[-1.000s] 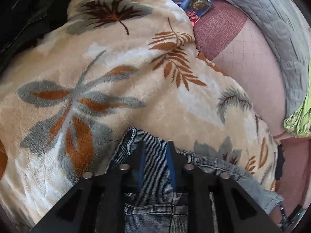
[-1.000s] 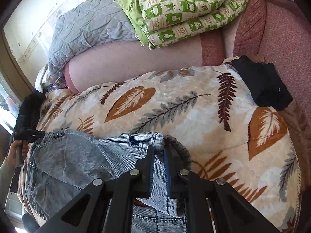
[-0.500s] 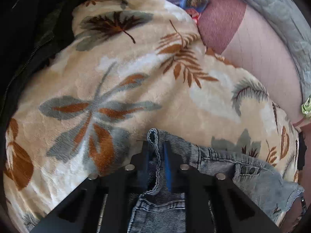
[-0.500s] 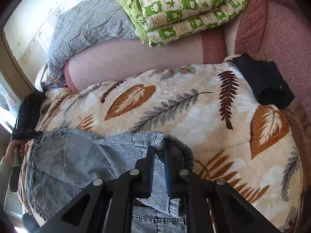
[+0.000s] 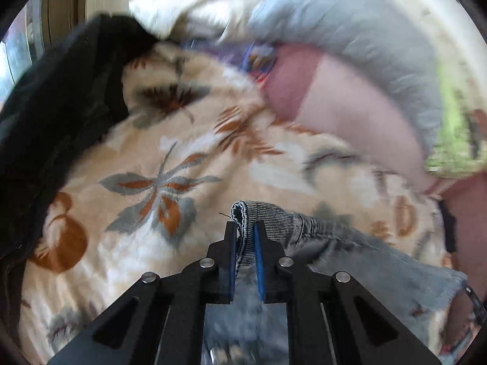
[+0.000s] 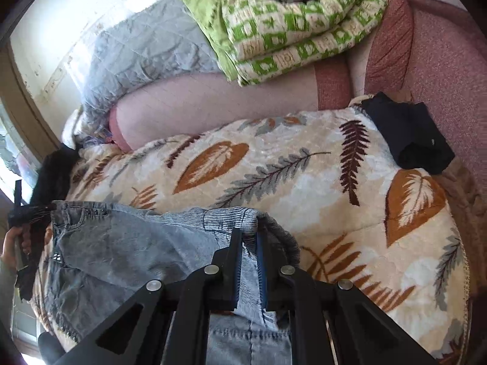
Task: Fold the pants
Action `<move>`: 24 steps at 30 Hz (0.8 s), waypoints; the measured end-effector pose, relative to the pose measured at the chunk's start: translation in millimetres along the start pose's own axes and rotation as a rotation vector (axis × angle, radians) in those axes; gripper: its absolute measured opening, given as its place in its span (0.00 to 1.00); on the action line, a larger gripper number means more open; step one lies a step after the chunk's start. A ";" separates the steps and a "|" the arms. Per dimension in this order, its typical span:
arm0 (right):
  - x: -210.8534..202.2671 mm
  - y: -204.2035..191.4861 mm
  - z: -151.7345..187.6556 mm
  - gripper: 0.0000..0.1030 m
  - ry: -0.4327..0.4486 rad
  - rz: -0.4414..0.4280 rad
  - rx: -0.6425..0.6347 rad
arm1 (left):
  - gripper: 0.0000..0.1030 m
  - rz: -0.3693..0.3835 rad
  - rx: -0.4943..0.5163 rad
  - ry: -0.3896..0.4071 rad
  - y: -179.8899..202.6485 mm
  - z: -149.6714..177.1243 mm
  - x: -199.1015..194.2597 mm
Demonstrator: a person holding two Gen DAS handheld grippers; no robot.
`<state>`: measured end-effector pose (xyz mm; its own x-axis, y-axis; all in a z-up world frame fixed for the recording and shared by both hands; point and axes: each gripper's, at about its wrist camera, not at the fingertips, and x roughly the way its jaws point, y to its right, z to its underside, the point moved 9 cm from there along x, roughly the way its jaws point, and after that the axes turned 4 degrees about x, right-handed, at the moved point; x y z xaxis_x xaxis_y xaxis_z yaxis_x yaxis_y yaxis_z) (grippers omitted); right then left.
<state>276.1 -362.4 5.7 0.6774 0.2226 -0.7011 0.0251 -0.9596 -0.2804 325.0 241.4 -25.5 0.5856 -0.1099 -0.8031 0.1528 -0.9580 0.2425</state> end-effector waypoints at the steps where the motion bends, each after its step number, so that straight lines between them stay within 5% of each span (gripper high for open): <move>1: -11.7 -0.5 3.9 0.09 0.012 -0.009 0.001 | 0.11 0.025 0.013 0.038 3.7 7.2 -25.1; 5: -52.1 2.6 30.9 0.09 0.031 -0.035 0.002 | 0.11 0.100 0.026 0.125 7.7 45.5 -99.2; 8: -69.4 12.4 73.7 0.09 -0.009 -0.072 -0.010 | 0.11 0.129 0.049 0.116 -1.7 95.3 -131.1; 13: -60.8 48.6 174.2 0.09 -0.219 -0.100 0.026 | 0.12 0.175 0.049 -0.038 -36.3 188.5 -135.5; 17: -62.3 83.7 210.5 0.13 -0.299 -0.066 0.132 | 0.11 0.002 -0.045 -0.096 -99.4 215.8 -134.2; 19: -73.7 92.6 200.3 0.29 -0.244 -0.043 0.183 | 0.12 -0.065 -0.057 -0.059 -111.6 206.7 -142.4; 21: -83.9 84.0 188.1 0.46 -0.208 -0.110 0.258 | 0.15 -0.024 -0.033 -0.024 -92.9 195.3 -149.3; 22: -86.2 72.7 181.2 0.59 -0.201 -0.154 0.293 | 0.27 0.007 -0.003 -0.009 -73.5 189.1 -151.0; 24: -82.1 54.3 177.4 0.61 -0.218 -0.173 0.279 | 0.45 0.033 0.075 0.025 -35.0 181.3 -149.3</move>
<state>91.4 -402.2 -68.2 0.5080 0.4369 -0.7423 -0.0962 -0.8276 -0.5530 87.9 243.3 -12.7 0.6087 -0.1360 -0.7816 0.0741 -0.9712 0.2266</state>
